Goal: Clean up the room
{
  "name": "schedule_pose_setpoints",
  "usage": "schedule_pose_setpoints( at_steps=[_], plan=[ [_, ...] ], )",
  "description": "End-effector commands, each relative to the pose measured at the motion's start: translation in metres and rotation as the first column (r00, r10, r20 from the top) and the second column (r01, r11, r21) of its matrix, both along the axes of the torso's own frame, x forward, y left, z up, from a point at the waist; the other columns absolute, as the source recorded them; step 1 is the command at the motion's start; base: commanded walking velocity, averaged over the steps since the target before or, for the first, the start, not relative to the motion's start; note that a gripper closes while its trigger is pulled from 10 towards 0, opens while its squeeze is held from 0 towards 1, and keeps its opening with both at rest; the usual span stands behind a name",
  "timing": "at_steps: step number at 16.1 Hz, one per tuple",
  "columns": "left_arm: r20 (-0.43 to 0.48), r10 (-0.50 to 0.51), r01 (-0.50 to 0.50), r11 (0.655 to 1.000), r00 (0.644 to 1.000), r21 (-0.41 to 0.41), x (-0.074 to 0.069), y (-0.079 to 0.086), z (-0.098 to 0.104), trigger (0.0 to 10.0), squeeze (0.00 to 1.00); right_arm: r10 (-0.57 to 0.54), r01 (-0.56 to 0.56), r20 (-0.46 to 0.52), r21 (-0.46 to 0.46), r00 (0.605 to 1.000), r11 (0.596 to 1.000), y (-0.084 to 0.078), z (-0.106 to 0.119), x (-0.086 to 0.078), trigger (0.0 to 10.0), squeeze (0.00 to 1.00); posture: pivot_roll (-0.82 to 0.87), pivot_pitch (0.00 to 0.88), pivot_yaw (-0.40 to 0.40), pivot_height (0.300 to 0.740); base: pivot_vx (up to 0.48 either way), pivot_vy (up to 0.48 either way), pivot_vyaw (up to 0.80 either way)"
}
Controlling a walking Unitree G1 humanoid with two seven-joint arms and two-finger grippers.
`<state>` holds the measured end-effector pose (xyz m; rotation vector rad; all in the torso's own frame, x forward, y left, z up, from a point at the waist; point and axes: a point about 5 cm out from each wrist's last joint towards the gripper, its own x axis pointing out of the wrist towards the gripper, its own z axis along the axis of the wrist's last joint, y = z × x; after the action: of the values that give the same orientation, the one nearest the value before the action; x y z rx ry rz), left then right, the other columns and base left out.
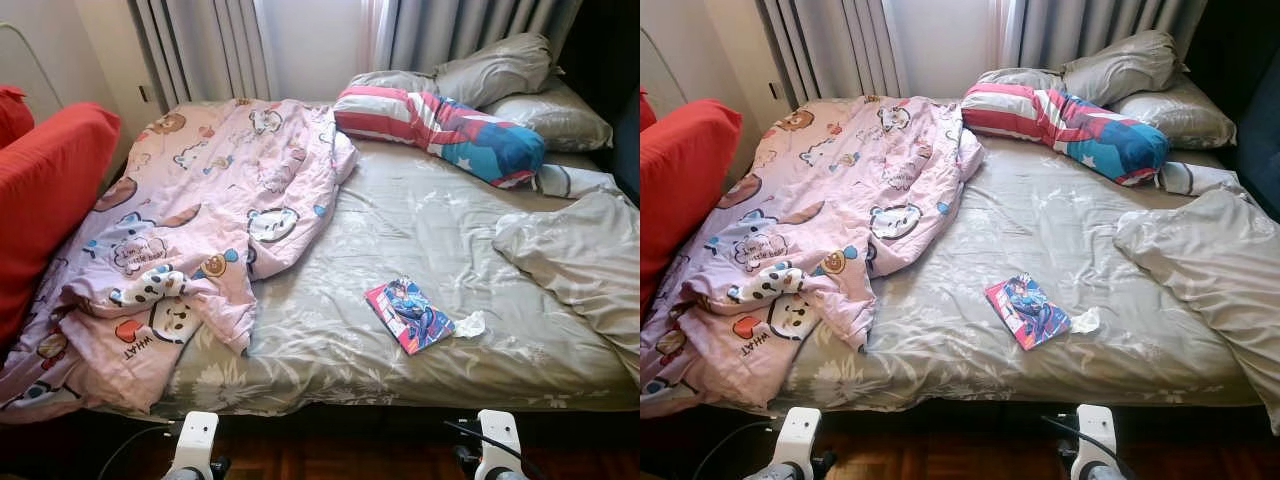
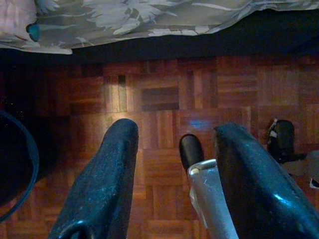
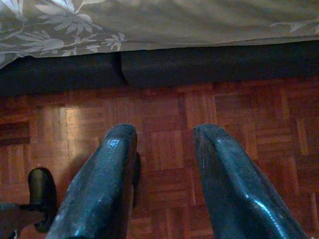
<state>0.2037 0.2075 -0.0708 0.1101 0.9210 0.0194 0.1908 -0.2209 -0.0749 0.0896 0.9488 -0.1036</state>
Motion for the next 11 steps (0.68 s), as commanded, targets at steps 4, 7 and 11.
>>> schedule_pose_setpoints(
  at_steps=[4, 7, 11],
  plan=[
    [0.006, 0.001, -0.001, 1.0, 1.0, -0.008, 0.0023, -0.0012, 0.001, 10.0, 0.0, -0.019, 0.019, 0.011, 0.007, 1.0, 1.0, -0.0017, 0.0007, 0.0004, 10.0, 0.0, 0.03, 0.035, -0.008, 0.74, 0.256, 0.0, -0.13],
    [0.005, 0.0, 0.0, 1.0, 1.0, -0.008, 0.0016, -0.0009, 0.0007, 10.0, 0.0, -0.002, 0.002, 0.003, -0.005, 1.0, 1.0, -0.0019, 0.0004, 0.0, 10.0, 0.0, 0.03, 0.028, -0.007, 0.74, 0.26, 0.0, -0.52],
    [0.004, -0.003, 0.003, 1.0, 1.0, -0.008, 0.0006, -0.0011, 0.0002, 10.0, 0.0, -0.012, 0.012, 0.009, -0.003, 1.0, 1.0, -0.0019, 0.0004, -0.0003, 10.0, 0.0, 0.03, 0.022, -0.005, 0.74, 0.258, 0.0, 0.0]
  ],
)
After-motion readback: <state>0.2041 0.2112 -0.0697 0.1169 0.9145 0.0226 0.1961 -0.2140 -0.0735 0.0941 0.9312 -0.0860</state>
